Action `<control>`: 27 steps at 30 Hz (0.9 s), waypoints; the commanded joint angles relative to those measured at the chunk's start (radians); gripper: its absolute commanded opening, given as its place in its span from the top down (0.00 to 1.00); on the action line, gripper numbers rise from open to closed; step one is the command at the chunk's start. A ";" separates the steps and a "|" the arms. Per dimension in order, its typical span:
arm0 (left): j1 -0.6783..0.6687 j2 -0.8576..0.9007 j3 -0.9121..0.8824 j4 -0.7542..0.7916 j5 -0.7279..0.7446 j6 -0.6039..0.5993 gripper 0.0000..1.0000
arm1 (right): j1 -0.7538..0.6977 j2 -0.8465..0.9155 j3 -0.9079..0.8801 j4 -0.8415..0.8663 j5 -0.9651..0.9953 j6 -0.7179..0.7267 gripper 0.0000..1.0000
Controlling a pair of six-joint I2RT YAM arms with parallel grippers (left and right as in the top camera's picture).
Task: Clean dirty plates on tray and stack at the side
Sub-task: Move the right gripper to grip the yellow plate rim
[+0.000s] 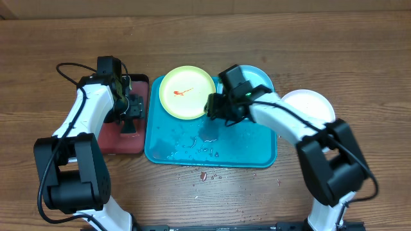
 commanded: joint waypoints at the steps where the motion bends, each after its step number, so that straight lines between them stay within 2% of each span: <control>1: 0.004 -0.020 0.008 -0.003 0.012 -0.007 0.26 | 0.036 0.035 0.010 0.060 0.038 0.129 0.48; 6: 0.004 -0.020 0.008 -0.008 0.012 -0.007 0.26 | 0.055 0.079 0.009 0.085 0.060 0.216 0.62; 8: 0.004 -0.020 0.008 -0.011 0.012 -0.007 0.26 | 0.060 0.088 0.008 0.081 0.063 0.221 0.72; 12: 0.004 -0.020 0.008 -0.016 0.012 -0.007 0.26 | 0.061 0.086 0.008 0.069 0.035 0.220 0.83; 24: 0.004 -0.020 0.008 -0.017 0.002 -0.007 0.27 | 0.063 0.020 0.008 -0.059 0.061 0.074 0.90; 27: 0.004 -0.020 0.008 -0.013 0.001 -0.007 0.30 | 0.063 0.020 0.005 -0.076 0.067 0.074 0.91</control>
